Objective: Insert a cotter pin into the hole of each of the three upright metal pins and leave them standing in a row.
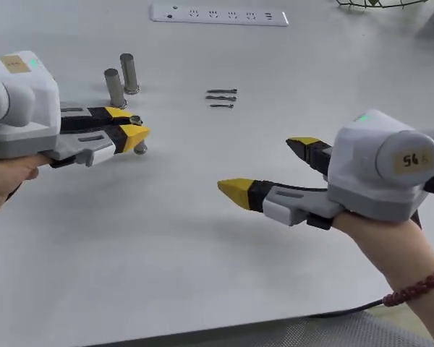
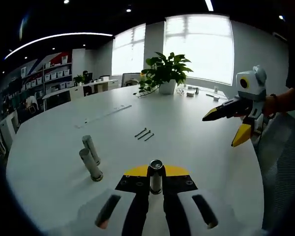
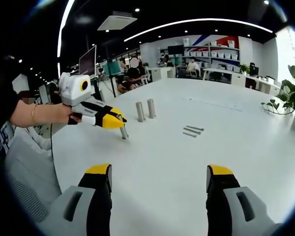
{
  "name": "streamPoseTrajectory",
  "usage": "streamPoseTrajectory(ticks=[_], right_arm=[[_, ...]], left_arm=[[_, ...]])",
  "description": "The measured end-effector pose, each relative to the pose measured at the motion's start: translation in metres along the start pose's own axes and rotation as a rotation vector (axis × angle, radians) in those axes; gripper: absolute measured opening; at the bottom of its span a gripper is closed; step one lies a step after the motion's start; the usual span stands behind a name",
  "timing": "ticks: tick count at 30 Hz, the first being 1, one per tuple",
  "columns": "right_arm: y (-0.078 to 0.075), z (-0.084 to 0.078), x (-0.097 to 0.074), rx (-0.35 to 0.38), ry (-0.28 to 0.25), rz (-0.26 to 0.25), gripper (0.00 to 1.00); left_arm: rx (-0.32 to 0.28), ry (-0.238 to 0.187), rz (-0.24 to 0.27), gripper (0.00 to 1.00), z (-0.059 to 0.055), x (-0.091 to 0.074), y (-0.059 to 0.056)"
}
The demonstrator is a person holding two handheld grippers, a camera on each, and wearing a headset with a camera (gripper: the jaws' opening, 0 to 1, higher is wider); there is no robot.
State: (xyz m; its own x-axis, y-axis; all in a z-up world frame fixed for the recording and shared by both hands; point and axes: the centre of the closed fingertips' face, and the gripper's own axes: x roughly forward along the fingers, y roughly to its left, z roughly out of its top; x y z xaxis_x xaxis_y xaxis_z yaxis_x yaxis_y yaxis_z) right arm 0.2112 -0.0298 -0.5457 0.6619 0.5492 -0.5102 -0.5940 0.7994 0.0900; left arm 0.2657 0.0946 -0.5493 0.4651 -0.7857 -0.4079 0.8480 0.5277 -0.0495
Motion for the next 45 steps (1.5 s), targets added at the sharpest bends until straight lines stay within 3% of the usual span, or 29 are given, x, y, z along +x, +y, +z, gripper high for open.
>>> streamPoseTrajectory(ticks=[7, 19, 28, 36, 45], right_arm=[[-0.003, -0.002, -0.001, 0.004, 0.004, -0.003, 0.76], [-0.004, -0.003, 0.0, 0.003, 0.008, 0.001, 0.74], [-0.006, -0.005, -0.001, 0.001, 0.012, -0.001, 0.74], [-0.006, -0.005, -0.001, 0.001, 0.011, -0.002, 0.74], [-0.004, -0.008, 0.002, 0.0, 0.024, 0.003, 0.74]], left_arm=[[0.052, 0.015, -0.108, 0.07, 0.0, 0.014, -0.025], [0.061, -0.014, -0.225, 0.07, 0.007, 0.025, -0.048], [0.098, 0.0, -0.259, 0.07, 0.004, 0.029, -0.057], [0.113, 0.031, -0.291, 0.07, -0.005, 0.029, -0.06], [0.12, 0.02, -0.301, 0.07, -0.004, 0.031, -0.06]])
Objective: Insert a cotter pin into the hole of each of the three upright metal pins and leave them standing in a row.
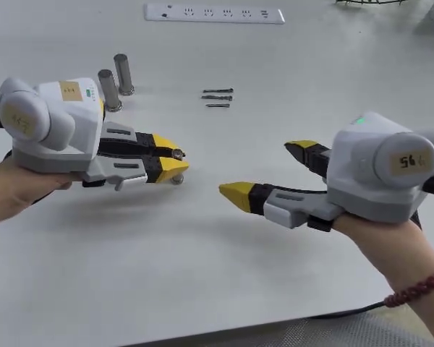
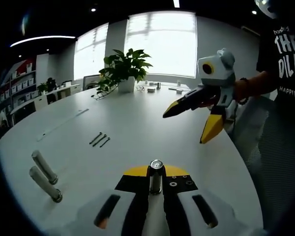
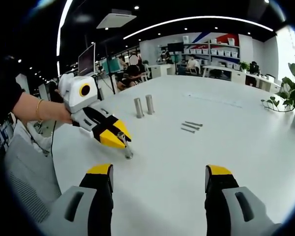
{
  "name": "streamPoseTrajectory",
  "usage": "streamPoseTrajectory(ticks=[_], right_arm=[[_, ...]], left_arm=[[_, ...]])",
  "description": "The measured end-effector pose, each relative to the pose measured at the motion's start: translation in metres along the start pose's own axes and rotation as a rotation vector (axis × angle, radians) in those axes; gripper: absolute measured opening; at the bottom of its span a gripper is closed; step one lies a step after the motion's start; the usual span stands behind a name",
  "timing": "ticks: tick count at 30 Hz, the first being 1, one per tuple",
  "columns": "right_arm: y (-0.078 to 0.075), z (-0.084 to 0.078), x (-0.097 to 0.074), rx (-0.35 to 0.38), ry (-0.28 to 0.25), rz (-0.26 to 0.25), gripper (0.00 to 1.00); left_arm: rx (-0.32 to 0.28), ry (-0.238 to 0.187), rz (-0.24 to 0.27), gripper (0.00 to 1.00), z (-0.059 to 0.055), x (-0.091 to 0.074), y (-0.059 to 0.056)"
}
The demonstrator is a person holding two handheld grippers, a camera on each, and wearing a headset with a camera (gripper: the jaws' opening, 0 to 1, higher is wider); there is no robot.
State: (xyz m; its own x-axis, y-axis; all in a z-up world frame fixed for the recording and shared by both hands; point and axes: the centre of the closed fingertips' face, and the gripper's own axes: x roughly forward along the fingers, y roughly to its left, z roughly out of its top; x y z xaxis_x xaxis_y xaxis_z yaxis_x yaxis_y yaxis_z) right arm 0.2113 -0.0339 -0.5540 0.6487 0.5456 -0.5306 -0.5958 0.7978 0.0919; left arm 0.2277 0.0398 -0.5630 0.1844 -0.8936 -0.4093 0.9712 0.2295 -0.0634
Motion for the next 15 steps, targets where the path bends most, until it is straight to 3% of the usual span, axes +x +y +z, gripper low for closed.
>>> streamPoseTrajectory(ticks=[10, 15], right_arm=[[0.0012, -0.0015, 0.003, 0.005, 0.006, 0.008, 0.73], [0.0015, -0.0016, 0.0025, 0.009, 0.006, 0.011, 0.72]], left_arm=[[-0.013, 0.008, -0.003, 0.08, -0.0013, 0.0011, -0.0003], [-0.01, 0.026, 0.0, 0.14, -0.0052, 0.0028, -0.0016]])
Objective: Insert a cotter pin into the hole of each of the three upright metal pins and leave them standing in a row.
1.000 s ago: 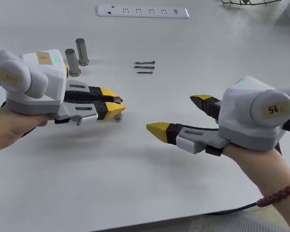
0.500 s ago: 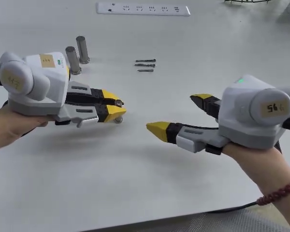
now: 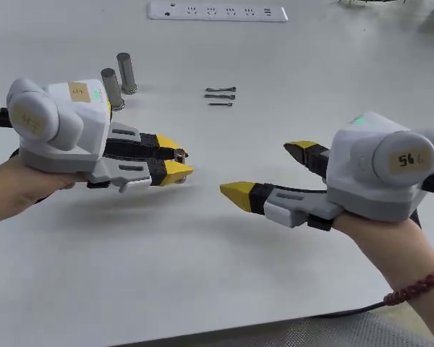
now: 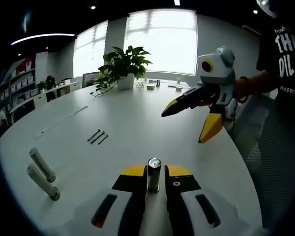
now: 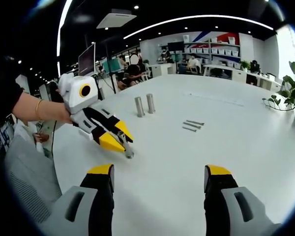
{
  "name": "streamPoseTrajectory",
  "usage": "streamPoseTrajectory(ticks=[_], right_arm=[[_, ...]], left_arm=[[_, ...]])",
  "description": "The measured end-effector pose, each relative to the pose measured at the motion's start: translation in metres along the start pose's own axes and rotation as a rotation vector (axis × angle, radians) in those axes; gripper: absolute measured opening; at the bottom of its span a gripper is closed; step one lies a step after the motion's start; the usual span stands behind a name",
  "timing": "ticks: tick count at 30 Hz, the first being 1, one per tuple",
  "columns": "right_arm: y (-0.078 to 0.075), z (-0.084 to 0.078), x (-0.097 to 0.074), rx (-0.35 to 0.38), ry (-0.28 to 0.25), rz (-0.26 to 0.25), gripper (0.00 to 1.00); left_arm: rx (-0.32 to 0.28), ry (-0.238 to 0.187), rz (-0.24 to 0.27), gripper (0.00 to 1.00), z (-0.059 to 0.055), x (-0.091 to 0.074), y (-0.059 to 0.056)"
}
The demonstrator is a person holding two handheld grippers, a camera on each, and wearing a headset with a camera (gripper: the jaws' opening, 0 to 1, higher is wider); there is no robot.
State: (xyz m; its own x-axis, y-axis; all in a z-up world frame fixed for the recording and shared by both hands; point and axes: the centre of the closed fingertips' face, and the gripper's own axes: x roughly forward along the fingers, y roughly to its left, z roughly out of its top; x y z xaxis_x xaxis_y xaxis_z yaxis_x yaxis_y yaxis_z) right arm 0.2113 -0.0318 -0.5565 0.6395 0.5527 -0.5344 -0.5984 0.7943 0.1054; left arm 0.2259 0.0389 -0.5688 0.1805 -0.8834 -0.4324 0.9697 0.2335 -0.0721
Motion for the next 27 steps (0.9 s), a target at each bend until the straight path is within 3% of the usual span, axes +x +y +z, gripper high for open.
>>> streamPoseTrajectory(ticks=[9, 11, 13, 15, 17, 24, 27], right_arm=[[0.0, 0.003, -0.001, -0.002, -0.001, 0.011, 0.68], [-0.001, 0.006, -0.001, -0.012, -0.006, 0.015, 0.65], [-0.005, 0.009, 0.0, -0.026, -0.008, 0.018, 0.63], [-0.007, 0.011, 0.0, -0.029, -0.01, 0.024, 0.6], [-0.009, 0.014, 0.002, -0.033, -0.009, 0.037, 0.59], [-0.019, 0.027, 0.011, -0.103, 0.02, 0.067, 0.47], [-0.027, 0.028, 0.021, -0.137, 0.058, 0.089, 0.44]], left_arm=[[-0.069, -0.038, 0.069, 0.28, 0.009, -0.005, 0.008], [-0.107, -0.035, 0.109, 0.32, 0.01, -0.009, 0.012], [-0.105, -0.039, 0.155, 0.34, 0.011, -0.014, 0.015], [-0.118, -0.041, 0.166, 0.36, 0.012, -0.017, 0.012], [-0.136, -0.048, 0.209, 0.41, 0.014, -0.022, 0.011], [-0.2, -0.077, 0.328, 0.52, 0.017, -0.033, 0.01], [-0.244, -0.087, 0.377, 0.55, 0.016, -0.036, 0.012]])
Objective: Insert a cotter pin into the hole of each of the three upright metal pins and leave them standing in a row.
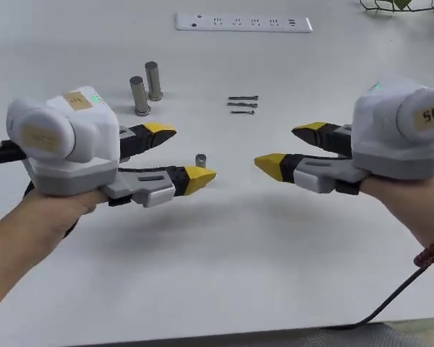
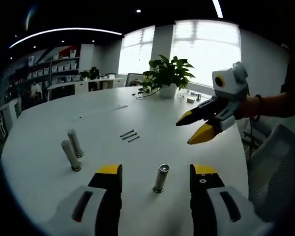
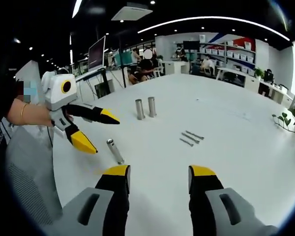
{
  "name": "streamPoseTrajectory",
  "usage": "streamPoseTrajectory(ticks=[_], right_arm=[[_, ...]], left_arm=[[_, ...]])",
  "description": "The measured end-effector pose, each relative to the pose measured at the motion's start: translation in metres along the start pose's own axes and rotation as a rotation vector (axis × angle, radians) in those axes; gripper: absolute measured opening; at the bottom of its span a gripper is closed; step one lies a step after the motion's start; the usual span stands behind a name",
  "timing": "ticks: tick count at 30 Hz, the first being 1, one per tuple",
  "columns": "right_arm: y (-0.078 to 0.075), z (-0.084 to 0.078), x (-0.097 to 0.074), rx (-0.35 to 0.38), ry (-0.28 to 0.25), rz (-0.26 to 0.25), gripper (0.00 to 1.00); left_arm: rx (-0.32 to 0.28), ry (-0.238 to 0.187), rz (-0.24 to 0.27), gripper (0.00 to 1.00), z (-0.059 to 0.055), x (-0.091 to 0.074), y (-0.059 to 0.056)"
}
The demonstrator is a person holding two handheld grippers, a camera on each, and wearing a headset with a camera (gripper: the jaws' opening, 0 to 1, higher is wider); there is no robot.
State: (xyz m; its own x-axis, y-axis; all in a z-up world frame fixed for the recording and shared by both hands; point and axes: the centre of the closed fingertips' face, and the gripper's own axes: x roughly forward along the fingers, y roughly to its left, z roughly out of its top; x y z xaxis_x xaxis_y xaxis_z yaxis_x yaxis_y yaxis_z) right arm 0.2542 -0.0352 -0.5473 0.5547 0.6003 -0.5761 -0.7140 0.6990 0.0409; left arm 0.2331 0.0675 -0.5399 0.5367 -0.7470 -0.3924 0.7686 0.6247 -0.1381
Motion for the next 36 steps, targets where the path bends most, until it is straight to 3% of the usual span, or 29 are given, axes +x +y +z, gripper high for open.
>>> streamPoseTrajectory(ticks=[5, 12, 19, 29, 36], right_arm=[[-0.008, 0.0, 0.009, -0.031, 0.049, 0.023, 0.42], [-0.02, -0.003, 0.03, -0.027, 0.116, 0.075, 0.38], [-0.039, -0.007, 0.049, -0.011, 0.157, 0.076, 0.31], [-0.055, -0.004, 0.064, -0.108, 0.22, 0.092, 0.26], [-0.063, 0.0, 0.074, -0.138, 0.254, 0.116, 0.23]], left_arm=[[-0.03, 0.017, 0.065, 0.6, -0.005, -0.003, 0.006], [-0.073, -0.015, 0.138, 0.62, -0.001, -0.012, 0.012], [-0.057, 0.0, 0.159, 0.62, -0.005, -0.018, 0.012], [-0.033, 0.009, 0.174, 0.58, -0.008, -0.022, 0.007], [-0.03, 0.006, 0.181, 0.57, -0.009, -0.025, 0.007]])
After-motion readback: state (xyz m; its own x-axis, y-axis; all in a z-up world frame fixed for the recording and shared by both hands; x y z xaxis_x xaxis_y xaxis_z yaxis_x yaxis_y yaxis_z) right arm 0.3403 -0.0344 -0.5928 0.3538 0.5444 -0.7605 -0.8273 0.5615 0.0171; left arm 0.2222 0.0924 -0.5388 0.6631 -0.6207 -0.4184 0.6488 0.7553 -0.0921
